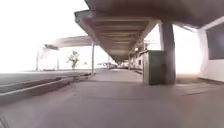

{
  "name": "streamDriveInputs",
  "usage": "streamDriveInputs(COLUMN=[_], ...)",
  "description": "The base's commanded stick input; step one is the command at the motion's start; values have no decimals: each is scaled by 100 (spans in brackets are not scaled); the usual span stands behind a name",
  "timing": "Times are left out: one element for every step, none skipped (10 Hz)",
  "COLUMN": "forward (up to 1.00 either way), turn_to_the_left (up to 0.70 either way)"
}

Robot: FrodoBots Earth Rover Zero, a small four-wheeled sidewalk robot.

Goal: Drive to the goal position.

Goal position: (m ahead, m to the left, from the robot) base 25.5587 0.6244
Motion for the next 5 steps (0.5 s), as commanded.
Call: streamDriveInputs(forward=[70,70,70,70,70], turn_to_the_left=[0,0,0,0,0])
